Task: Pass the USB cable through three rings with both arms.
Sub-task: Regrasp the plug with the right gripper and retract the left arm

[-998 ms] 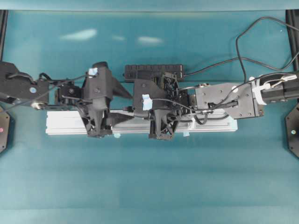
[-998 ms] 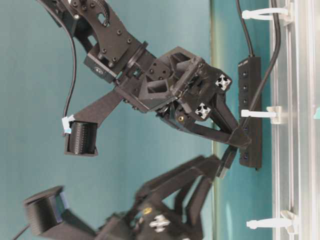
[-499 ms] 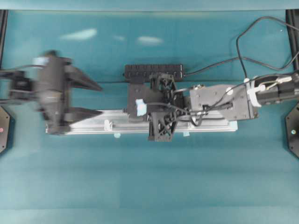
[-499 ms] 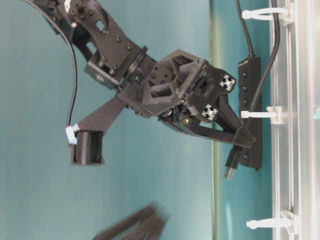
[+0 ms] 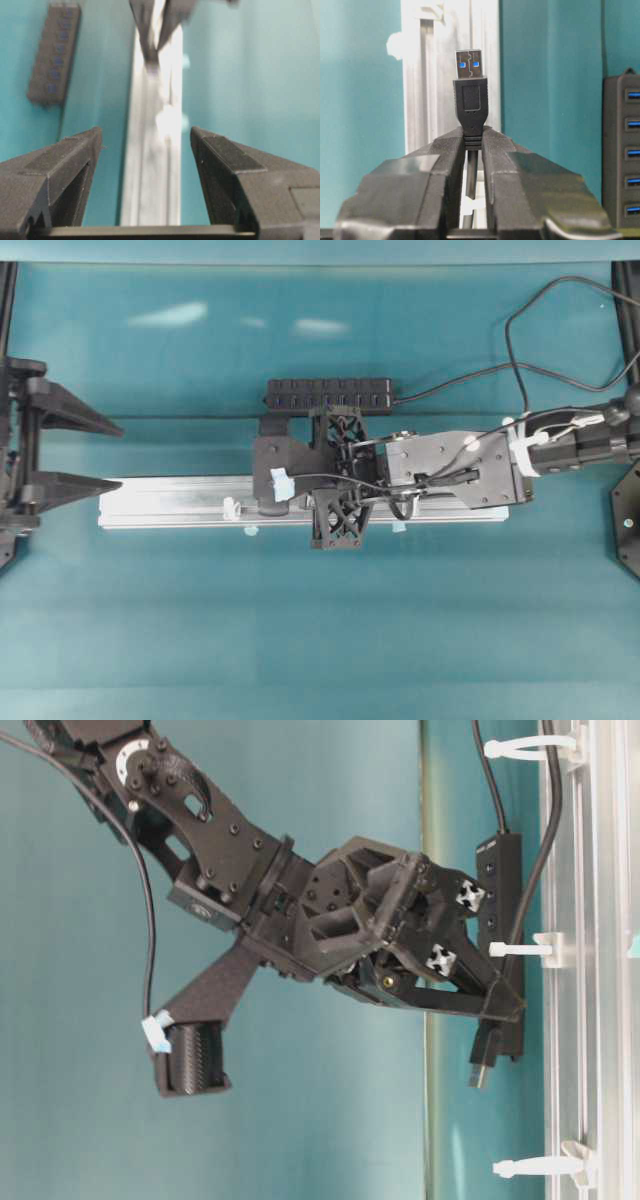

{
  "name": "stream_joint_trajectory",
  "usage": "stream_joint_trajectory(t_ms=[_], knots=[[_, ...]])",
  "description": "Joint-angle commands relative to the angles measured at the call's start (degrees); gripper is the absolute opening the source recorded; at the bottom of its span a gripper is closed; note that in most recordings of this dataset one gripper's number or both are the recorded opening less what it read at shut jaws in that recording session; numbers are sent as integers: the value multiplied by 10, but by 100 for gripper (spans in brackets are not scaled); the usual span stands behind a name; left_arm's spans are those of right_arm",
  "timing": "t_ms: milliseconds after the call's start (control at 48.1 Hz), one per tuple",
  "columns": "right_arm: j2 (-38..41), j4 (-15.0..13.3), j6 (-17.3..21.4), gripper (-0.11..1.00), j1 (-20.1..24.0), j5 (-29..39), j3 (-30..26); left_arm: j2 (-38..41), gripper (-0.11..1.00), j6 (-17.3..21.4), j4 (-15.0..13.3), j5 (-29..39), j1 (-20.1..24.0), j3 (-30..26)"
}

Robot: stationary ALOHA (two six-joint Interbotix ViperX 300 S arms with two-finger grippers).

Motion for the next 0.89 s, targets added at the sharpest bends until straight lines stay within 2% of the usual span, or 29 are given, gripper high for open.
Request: stream_joint_trajectory(t_ms=[0,353,540,873], knots=[[2,2,-5,-7,4,8,-17,0,74,-1,1,6,-2,-5],[26,18,-5,-7,10,47,-47,59,74,-4,2,5,-2,2],[28,18,-5,-7,11,50,-47,94,74,-13,1,4,-2,5],[36,19,-5,-7,15,53,-60,99,74,-11,1,-41,-3,29]])
